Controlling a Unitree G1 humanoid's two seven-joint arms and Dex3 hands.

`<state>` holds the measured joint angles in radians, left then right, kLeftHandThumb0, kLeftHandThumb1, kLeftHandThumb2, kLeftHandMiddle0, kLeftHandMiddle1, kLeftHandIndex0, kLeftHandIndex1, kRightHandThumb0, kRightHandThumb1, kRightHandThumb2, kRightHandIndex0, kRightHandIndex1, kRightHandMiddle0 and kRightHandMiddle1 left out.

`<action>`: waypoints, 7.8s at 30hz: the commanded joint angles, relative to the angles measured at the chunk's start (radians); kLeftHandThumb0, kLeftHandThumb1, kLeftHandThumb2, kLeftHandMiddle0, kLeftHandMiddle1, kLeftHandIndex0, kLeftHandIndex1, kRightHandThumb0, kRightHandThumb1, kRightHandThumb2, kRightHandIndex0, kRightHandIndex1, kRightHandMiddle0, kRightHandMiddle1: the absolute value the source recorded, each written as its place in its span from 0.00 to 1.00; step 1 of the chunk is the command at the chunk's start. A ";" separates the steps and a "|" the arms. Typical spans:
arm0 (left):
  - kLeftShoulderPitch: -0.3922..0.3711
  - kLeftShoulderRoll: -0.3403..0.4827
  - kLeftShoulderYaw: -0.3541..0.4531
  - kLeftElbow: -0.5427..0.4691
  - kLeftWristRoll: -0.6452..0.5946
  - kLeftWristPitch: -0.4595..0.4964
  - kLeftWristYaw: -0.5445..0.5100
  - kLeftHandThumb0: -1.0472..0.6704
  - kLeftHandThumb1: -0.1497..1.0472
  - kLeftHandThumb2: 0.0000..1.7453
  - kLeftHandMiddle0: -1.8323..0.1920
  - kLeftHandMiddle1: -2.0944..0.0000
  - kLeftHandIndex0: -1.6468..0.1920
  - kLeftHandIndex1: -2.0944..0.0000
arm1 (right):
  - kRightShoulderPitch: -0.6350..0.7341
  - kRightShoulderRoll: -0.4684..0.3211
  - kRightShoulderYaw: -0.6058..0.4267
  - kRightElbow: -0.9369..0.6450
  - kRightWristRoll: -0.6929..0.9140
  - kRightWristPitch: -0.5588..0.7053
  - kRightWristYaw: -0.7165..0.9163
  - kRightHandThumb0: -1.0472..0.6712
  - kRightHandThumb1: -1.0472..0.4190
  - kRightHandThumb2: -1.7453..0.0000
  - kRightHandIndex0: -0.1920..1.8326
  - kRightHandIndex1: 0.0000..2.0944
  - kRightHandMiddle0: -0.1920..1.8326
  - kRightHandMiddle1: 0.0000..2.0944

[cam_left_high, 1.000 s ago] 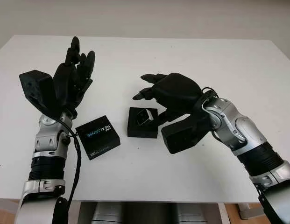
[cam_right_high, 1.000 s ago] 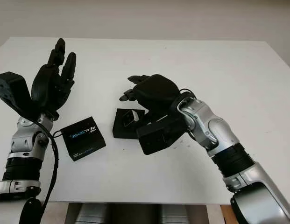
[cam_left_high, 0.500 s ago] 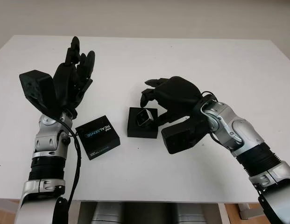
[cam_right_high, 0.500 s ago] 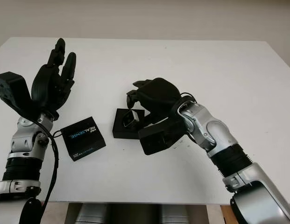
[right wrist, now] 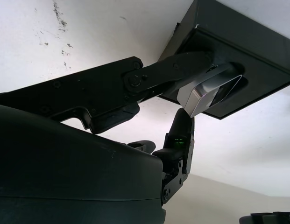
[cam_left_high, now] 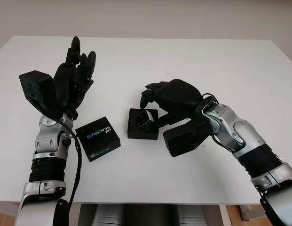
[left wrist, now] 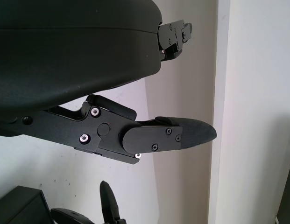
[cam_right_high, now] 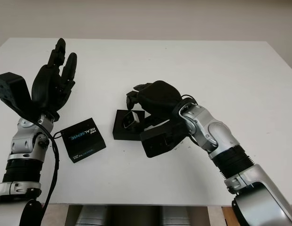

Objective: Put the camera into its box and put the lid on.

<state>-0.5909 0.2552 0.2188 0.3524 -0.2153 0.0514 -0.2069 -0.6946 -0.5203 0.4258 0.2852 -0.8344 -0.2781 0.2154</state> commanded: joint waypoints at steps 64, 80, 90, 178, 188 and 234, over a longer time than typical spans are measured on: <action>0.011 0.012 -0.012 -0.019 0.029 -0.019 -0.013 0.25 1.00 0.24 1.00 0.98 1.00 0.98 | -0.003 0.087 -0.125 0.068 0.350 0.026 0.054 0.37 0.04 0.97 0.33 0.05 0.27 0.82; 0.021 0.023 -0.012 -0.019 0.038 -0.027 -0.028 0.25 1.00 0.25 1.00 0.98 1.00 0.99 | 0.024 0.151 -0.245 0.092 0.543 0.163 0.077 0.36 0.04 0.97 0.27 0.01 0.26 0.81; 0.015 0.027 -0.014 -0.010 0.036 -0.027 -0.031 0.25 1.00 0.24 1.00 0.98 1.00 0.99 | 0.123 0.178 -0.299 0.050 0.659 0.184 0.088 0.33 0.03 0.97 0.25 0.01 0.26 0.81; 0.009 0.033 -0.014 -0.004 0.031 -0.028 -0.035 0.24 1.00 0.24 1.00 0.98 1.00 0.98 | 0.298 0.341 -0.287 -0.012 0.708 0.362 0.030 0.34 0.03 0.97 0.23 0.03 0.25 0.84; 0.007 0.033 -0.013 -0.006 0.032 -0.024 -0.029 0.23 1.00 0.23 1.00 0.97 0.99 0.98 | 0.278 0.346 -0.260 0.038 0.672 0.305 0.007 0.34 0.03 0.97 0.23 0.03 0.25 0.83; 0.013 0.038 -0.014 -0.017 0.032 -0.011 -0.039 0.23 1.00 0.24 1.00 0.98 1.00 0.98 | 0.217 0.260 -0.204 0.110 0.561 0.248 0.102 0.28 0.03 0.97 0.15 0.01 0.16 0.38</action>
<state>-0.5704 0.2781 0.2036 0.3555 -0.1861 0.0371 -0.2471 -0.4832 -0.2489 0.1969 0.4003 -0.2559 -0.0445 0.3032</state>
